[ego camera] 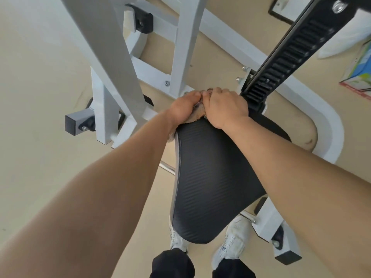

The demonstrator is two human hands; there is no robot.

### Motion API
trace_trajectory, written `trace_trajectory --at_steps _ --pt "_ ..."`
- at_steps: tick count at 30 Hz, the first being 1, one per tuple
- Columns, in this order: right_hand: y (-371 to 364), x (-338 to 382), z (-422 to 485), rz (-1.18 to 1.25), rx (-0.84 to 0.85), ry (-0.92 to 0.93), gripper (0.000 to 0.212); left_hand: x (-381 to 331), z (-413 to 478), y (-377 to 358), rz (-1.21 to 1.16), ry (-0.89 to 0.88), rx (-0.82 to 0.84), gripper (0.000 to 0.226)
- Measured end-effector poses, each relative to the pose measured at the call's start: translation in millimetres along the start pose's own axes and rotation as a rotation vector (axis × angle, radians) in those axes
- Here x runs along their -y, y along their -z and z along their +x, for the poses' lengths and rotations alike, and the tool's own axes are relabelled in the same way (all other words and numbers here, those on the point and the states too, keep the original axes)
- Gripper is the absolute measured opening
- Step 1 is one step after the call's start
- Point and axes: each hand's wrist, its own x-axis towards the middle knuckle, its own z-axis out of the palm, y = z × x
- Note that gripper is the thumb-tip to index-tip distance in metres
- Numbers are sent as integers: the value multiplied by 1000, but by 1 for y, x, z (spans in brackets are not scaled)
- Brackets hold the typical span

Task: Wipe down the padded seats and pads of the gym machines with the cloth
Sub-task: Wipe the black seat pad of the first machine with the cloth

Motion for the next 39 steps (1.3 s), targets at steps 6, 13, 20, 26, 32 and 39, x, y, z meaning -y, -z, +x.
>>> trace_trajectory --at_steps 6,13,20,26,32,39 --pt "-7 21 -30 -66 67 426 52 42 -72 -16 -264 -62 -157 44" --pt "-14 25 -152 -69 132 509 68 97 -180 -69 -469 -69 -73 49" --pt "-16 14 -151 -66 151 461 74 79 -181 -67 -437 53 -102 49" --pt "-17 22 -128 3 108 168 69 57 -114 -53 -23 -41 -270 63" --pt "-23 -3 -243 44 128 56 73 84 -197 -77 889 -217 -145 60" --pt "-9 0 -202 67 150 -168 78 45 -146 -78 1192 -309 -68 69"
